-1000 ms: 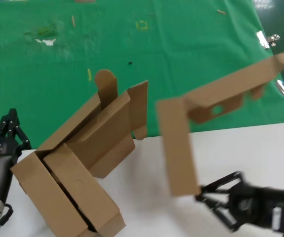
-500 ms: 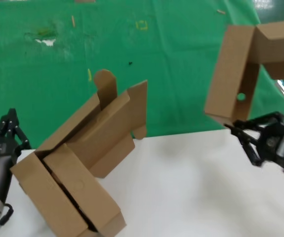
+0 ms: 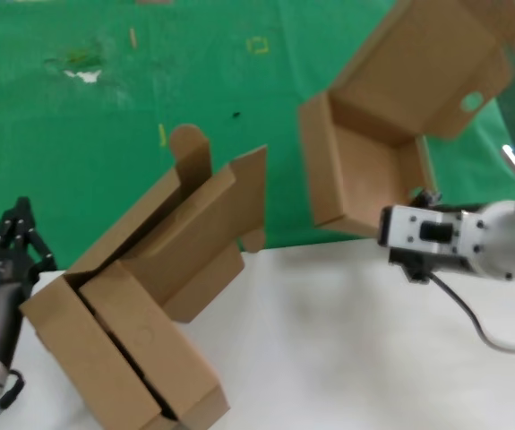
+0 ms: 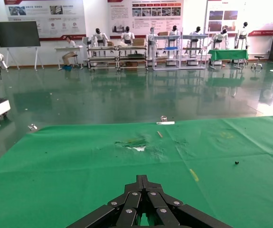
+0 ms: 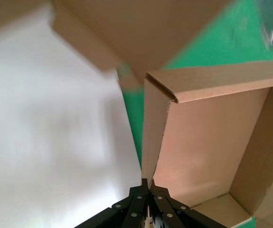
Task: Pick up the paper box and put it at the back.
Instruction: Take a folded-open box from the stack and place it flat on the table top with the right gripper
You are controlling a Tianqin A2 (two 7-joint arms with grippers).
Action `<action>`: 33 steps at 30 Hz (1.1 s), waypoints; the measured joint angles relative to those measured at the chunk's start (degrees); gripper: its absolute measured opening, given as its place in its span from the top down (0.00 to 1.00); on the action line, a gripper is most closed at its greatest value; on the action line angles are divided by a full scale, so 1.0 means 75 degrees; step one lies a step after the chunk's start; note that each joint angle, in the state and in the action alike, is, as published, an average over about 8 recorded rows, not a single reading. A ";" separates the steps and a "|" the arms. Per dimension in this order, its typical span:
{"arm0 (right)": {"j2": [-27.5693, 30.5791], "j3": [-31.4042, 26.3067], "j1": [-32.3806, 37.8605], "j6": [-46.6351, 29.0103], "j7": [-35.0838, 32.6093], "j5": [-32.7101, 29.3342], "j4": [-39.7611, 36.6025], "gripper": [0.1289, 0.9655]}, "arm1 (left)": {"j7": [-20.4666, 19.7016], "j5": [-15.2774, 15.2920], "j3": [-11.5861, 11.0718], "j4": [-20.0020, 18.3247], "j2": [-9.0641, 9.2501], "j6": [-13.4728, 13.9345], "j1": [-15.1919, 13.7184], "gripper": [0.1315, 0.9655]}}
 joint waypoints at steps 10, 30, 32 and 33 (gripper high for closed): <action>-0.0738 -0.1714 0.2130 -0.2257 0.1085 -0.3076 -0.0799 0.99 | 0.0000 0.0000 0.0000 0.0000 0.0000 0.0000 0.0000 0.99; -0.3359 -0.2137 0.2149 -0.2642 0.0225 -0.5106 -0.3243 0.99 | 0.0000 0.0000 0.0000 0.0000 0.0000 0.0000 0.0000 0.99; -0.3561 -0.2107 0.2072 -0.2594 0.0335 -0.5232 -0.3440 0.99 | 0.0000 0.0000 0.0000 0.0000 0.0000 0.0000 0.0000 0.99; -0.3658 -0.2090 0.2029 -0.2577 0.0397 -0.5295 -0.3524 0.99 | 0.0000 0.0000 0.0000 0.0000 0.0000 0.0000 0.0000 0.99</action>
